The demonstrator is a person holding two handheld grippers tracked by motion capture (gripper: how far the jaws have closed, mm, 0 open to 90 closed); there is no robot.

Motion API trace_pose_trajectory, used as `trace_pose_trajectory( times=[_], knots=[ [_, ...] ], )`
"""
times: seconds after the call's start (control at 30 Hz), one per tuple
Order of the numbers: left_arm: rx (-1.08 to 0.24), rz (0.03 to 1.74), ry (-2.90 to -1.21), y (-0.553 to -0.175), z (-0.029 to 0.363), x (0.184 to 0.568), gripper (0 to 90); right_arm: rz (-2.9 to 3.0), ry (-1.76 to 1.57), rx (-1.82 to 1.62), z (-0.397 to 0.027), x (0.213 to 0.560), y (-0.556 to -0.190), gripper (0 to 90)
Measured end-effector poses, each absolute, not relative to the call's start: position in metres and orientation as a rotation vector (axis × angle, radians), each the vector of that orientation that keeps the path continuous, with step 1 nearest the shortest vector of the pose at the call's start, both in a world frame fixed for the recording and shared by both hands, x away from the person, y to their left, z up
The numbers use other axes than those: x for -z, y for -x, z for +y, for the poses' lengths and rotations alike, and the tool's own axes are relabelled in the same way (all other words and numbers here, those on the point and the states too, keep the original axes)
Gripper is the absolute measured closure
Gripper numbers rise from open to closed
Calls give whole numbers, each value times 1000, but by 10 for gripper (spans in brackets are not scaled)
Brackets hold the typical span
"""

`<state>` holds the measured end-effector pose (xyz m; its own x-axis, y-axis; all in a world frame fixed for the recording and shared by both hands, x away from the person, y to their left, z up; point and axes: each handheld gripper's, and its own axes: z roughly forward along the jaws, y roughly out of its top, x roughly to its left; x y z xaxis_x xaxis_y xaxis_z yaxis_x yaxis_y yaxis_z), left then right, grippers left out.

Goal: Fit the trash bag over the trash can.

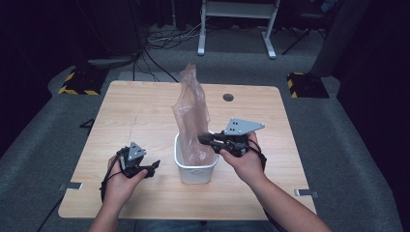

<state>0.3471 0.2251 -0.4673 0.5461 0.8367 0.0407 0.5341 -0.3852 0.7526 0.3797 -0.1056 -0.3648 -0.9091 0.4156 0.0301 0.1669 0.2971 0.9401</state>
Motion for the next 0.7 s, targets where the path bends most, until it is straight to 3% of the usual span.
trace_pose_trajectory(
  times=[0.13,0.23,0.27,0.3,0.4,0.5,0.7],
  knots=[
    [-544,1106,-2070,-346,223,468,301,2372,-533,-1614,-109,371,-374,820],
    [-551,1093,-2078,-346,222,466,301,2412,-533,-1567,-110,376,-370,759],
    [-547,1082,-2076,-344,221,463,301,2432,-559,-1544,-111,378,-369,632],
    [-547,1082,-2076,-344,221,463,300,2432,-559,-1544,-111,378,-369,632],
    [-558,1047,-2069,-337,218,452,298,2430,-609,-1544,-119,378,-367,424],
    [-563,1030,-2068,-333,217,446,298,2410,-622,-1536,-124,375,-363,370],
    [-574,961,-2070,-321,209,427,295,2361,-648,-1558,-144,364,-354,350]
  ],
)
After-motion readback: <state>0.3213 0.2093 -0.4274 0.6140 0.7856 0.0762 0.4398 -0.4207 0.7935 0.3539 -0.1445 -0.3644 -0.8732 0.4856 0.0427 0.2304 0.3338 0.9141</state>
